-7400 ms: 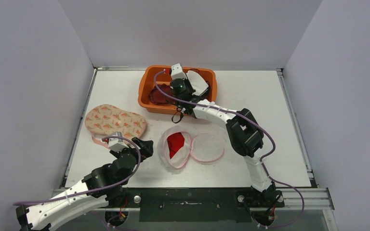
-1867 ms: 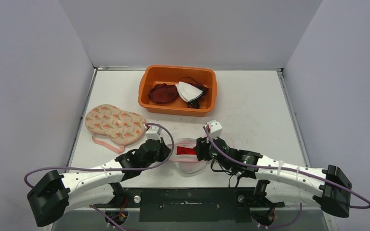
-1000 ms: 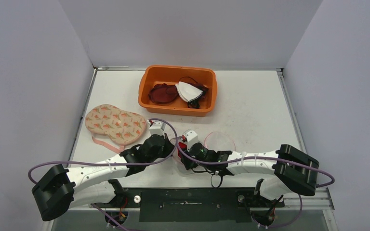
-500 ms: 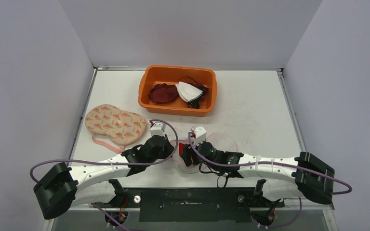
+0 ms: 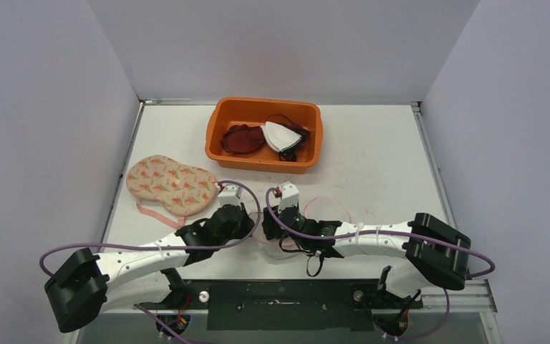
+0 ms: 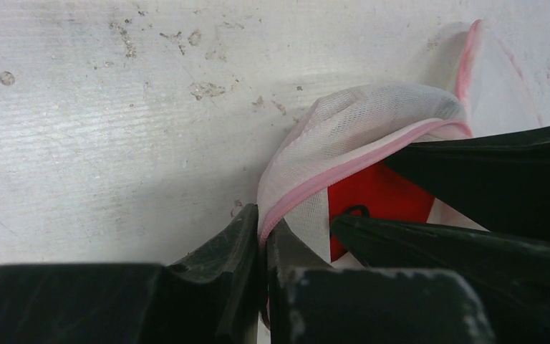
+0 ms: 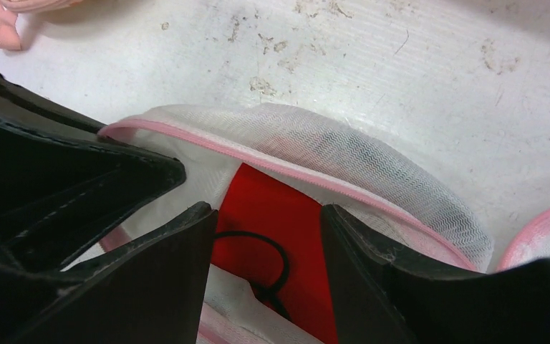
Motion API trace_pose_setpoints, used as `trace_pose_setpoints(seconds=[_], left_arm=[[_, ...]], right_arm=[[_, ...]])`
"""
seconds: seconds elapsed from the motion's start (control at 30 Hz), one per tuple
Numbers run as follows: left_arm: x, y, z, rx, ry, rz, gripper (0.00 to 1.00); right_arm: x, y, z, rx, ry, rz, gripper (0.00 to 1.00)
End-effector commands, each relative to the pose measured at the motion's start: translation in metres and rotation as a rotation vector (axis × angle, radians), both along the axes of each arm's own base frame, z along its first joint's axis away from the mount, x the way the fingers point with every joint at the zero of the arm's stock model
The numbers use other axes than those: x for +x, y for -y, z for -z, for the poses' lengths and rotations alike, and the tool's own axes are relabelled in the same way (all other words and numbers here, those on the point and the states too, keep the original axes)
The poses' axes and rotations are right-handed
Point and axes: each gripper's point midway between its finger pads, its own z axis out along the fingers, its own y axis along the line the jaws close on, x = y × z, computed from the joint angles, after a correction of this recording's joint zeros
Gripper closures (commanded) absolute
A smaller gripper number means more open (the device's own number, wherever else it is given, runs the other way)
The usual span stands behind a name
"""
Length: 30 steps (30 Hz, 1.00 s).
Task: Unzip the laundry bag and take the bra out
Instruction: Pick up the bra from the laundry bag.
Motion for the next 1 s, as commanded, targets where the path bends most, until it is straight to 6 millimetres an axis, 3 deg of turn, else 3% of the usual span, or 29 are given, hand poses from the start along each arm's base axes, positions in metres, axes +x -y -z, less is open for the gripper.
trace_pose_setpoints(seconds=[0.0, 0.1, 0.23, 0.37, 0.53, 0.7, 0.77, 0.83, 0.97], left_arm=[[0.002, 0.005, -0.025, -0.072, 0.041, 0.002, 0.86], [0.003, 0.008, -0.037, -0.104, 0.06, 0.013, 0.64], [0.004, 0.016, -0.044, -0.127, 0.066, 0.034, 0.48], [0.005, 0.029, -0.045, -0.157, 0.063, 0.069, 0.44], [0.006, 0.033, -0.031, -0.114, 0.032, 0.079, 0.44], [0.008, 0.033, -0.02, -0.084, 0.022, 0.077, 0.53], [0.009, 0.032, -0.018, -0.078, 0.024, 0.071, 0.64], [0.011, 0.029, -0.018, -0.071, 0.028, 0.057, 0.81], [0.011, 0.022, -0.018, -0.06, 0.034, 0.037, 0.99]], right_arm=[[0.011, -0.012, -0.026, 0.089, 0.033, 0.037, 0.45], [0.011, -0.009, -0.03, 0.085, 0.039, 0.045, 0.45], [0.012, -0.004, -0.033, 0.075, 0.044, 0.058, 0.45], [0.012, -0.002, -0.033, 0.071, 0.041, 0.067, 0.46], [0.013, 0.005, -0.036, 0.063, 0.044, 0.092, 0.46], [0.009, 0.016, -0.042, 0.061, 0.047, 0.103, 0.45], [0.008, 0.017, -0.04, 0.06, 0.041, 0.096, 0.45], [0.006, 0.014, -0.04, 0.069, 0.033, 0.084, 0.45], [0.004, 0.004, -0.041, 0.093, 0.02, 0.054, 0.45]])
